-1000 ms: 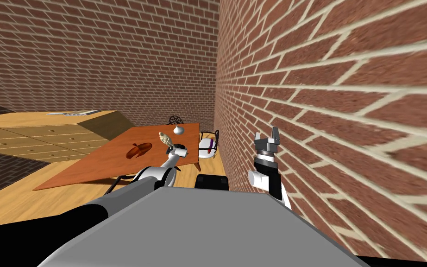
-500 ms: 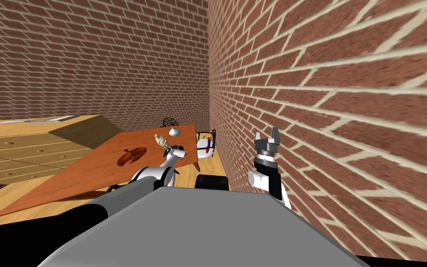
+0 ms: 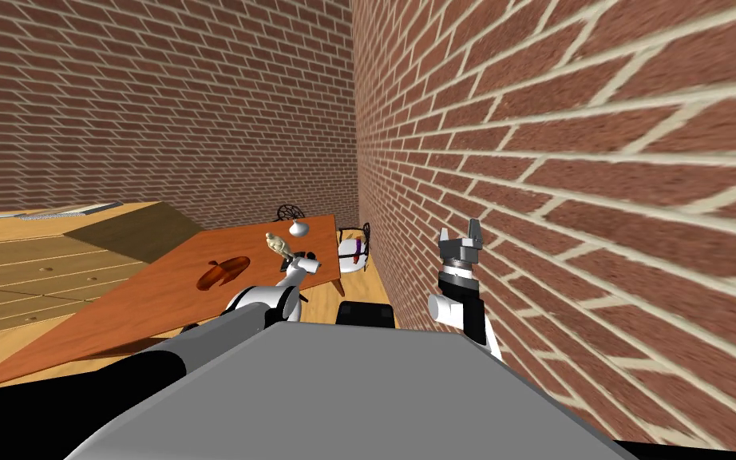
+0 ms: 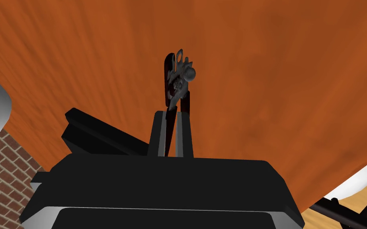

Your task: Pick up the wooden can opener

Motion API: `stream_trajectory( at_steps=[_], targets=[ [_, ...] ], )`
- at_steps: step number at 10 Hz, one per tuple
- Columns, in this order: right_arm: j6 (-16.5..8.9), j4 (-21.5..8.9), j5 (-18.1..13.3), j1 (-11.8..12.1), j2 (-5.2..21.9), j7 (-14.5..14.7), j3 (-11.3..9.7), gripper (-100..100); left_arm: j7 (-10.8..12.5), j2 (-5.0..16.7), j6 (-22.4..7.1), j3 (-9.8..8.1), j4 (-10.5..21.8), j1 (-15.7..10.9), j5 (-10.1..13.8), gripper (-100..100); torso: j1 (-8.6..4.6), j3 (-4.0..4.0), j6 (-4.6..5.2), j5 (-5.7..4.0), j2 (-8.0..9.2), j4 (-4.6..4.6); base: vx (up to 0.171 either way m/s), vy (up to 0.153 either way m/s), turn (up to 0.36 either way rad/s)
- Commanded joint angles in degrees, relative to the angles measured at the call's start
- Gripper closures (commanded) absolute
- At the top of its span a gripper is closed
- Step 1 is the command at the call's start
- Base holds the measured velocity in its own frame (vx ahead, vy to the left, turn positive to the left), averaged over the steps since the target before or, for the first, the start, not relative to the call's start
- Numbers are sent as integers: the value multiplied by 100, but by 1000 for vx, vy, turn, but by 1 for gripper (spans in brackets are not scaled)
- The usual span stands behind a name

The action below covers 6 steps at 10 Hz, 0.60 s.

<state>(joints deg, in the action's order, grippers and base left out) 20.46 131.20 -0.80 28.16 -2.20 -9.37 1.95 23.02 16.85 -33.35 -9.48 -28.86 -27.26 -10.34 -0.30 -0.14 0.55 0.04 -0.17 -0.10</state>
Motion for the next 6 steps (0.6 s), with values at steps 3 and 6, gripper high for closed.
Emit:
stream_trajectory(
  at_steps=[3, 6],
  targets=[
    [0, 0, 0, 0, 0, 0, 0, 0, -4, 3, 1, 2, -3, -4, -2, 100, 1, -2, -3, 3, -1, -2, 0, 0, 0],
    [0, 0, 0, 2, 0, 0, 1, 0, -332, -56, -126, 135, -284, 39, 212, 100, -8, -6, -15, -1, -11, -4, 42, -32, 224]
  ],
)
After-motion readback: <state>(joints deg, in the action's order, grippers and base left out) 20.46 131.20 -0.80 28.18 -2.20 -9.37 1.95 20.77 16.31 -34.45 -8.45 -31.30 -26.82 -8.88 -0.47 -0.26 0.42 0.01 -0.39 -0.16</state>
